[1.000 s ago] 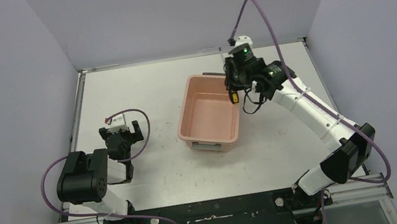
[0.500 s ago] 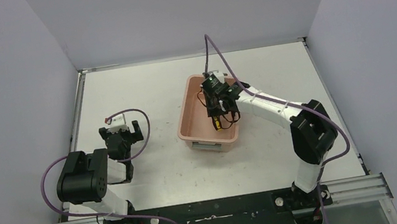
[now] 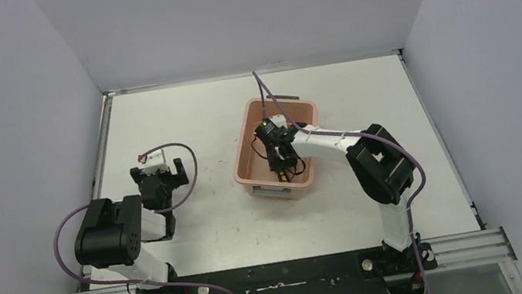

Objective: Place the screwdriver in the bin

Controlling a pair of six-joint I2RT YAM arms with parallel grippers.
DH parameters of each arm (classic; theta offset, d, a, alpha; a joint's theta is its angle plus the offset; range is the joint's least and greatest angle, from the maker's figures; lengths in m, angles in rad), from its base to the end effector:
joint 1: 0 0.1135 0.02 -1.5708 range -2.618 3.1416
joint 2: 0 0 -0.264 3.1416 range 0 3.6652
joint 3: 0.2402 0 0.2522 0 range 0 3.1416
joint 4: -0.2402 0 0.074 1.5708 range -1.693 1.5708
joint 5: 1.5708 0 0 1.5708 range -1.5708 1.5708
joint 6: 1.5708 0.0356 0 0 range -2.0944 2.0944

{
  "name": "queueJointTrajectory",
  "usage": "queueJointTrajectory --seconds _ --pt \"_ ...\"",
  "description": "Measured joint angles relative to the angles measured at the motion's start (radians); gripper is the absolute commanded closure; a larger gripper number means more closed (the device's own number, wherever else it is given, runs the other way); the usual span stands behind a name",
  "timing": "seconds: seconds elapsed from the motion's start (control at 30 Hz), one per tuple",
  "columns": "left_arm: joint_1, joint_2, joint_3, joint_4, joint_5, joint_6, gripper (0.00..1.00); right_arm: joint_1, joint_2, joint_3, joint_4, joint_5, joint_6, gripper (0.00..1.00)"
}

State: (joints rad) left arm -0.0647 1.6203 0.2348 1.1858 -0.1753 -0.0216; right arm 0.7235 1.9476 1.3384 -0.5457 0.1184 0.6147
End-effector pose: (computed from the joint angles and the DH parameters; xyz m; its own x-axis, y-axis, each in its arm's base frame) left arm 0.2439 -0.0096 0.1258 -0.1956 -0.0086 -0.9806 -0.1112 0.9937 0.0134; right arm 0.3000 0.2594 0.1680 -0.9186 -0.0473 -0.3924 -0.1124 0.9831 0.1447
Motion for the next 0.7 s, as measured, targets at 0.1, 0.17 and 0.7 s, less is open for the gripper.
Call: queueJointTrajectory --seconds 0.1,0.17,0.7 --pt "0.0 0.0 0.0 0.0 0.0 0.0 0.03 0.0 0.008 -0.001 0.006 0.007 0.001 0.78" --pt "0.0 0.0 0.0 0.0 0.0 0.0 0.03 0.0 0.008 -0.002 0.011 0.013 0.001 0.62" --pt "0.0 0.0 0.0 0.0 0.0 0.0 0.03 0.0 -0.082 0.084 -0.043 0.095 -0.049 0.0"
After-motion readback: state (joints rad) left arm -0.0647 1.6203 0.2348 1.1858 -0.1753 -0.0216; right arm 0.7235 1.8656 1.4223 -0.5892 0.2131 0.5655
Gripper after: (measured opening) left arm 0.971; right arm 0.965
